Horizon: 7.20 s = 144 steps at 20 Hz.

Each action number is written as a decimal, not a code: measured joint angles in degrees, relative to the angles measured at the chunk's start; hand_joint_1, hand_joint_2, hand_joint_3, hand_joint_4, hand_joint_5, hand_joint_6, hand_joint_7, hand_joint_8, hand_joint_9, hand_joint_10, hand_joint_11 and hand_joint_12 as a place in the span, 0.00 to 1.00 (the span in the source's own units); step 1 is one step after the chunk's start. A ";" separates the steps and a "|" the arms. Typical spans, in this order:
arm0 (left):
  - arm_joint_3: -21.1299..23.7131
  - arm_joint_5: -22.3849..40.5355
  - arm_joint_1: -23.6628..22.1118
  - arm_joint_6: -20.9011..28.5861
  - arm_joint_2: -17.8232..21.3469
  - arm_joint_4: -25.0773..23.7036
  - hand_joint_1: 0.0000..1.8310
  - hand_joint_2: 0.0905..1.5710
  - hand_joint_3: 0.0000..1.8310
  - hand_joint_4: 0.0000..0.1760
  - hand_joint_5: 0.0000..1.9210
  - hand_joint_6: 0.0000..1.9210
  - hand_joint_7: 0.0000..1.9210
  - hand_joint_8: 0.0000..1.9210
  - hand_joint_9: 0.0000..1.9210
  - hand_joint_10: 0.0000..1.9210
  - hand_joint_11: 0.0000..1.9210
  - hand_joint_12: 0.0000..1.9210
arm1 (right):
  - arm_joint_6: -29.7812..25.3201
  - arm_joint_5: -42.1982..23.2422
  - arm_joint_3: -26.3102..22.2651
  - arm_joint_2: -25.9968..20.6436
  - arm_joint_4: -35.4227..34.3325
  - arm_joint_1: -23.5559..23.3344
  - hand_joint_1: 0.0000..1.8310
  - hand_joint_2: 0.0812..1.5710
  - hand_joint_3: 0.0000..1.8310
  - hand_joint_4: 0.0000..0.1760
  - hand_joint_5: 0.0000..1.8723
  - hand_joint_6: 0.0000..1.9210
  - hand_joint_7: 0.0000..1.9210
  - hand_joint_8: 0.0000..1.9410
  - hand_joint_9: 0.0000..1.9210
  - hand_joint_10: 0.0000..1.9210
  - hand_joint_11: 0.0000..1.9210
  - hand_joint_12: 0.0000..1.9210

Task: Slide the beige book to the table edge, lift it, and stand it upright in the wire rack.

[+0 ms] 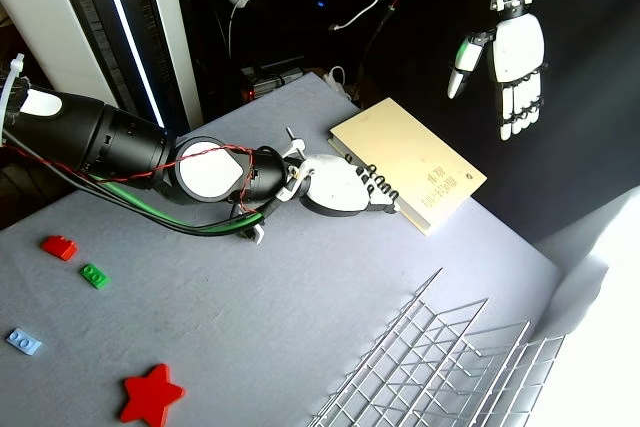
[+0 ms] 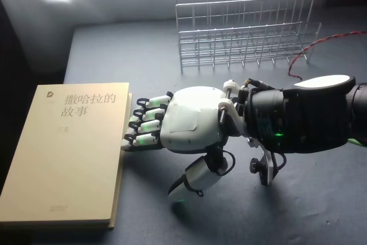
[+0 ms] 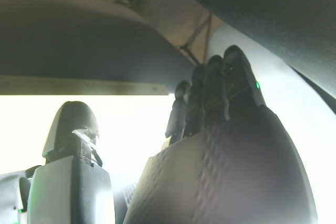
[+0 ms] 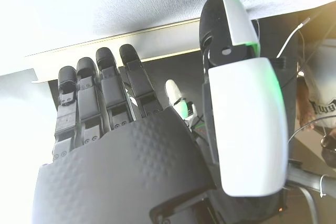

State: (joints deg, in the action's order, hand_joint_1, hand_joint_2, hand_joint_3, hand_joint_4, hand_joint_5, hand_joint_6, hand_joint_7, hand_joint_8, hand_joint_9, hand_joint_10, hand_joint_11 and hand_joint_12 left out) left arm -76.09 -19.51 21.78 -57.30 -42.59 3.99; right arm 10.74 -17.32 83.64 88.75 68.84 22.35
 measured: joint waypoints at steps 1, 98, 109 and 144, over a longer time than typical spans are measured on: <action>-0.09 0.22 0.07 0.39 -0.09 0.11 0.31 0.70 0.00 0.29 0.01 0.00 0.02 0.00 0.01 0.00 0.00 0.00 | 0.42 0.09 0.02 0.09 -0.04 0.00 0.16 0.67 0.00 0.00 0.06 0.00 0.08 0.00 0.06 0.00 0.00 0.16; -13.25 34.38 33.55 94.88 -15.32 -1.51 0.46 0.60 0.00 0.33 0.05 0.01 0.05 0.00 0.05 0.01 0.00 0.18 | -3.17 -18.80 -24.74 -40.15 -6.12 1.57 0.22 0.64 0.00 0.00 0.07 0.00 0.08 0.00 0.07 0.00 0.00 0.18; -14.25 32.37 30.36 95.32 -16.61 -1.33 0.43 0.62 0.00 0.21 0.04 0.00 0.05 0.00 0.04 0.01 0.00 0.16 | -1.86 -18.78 -24.74 -40.15 -6.12 1.60 0.20 0.65 0.00 0.00 0.05 0.00 0.08 0.00 0.07 0.00 0.00 0.17; -14.34 31.85 29.27 95.30 -19.04 -1.36 0.53 0.62 0.00 0.00 0.16 0.01 0.16 0.01 0.15 0.02 0.00 0.42 | 1.18 -18.43 -25.24 -40.02 -6.21 2.23 0.16 0.66 0.00 0.00 0.05 0.00 0.08 0.00 0.09 0.00 0.00 0.19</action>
State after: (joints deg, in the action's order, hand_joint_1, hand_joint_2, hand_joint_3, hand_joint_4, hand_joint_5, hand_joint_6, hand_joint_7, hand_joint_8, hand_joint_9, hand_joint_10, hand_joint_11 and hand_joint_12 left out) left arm -90.43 12.34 51.05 38.00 -61.63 2.63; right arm 11.92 -35.75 58.39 48.73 62.63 24.58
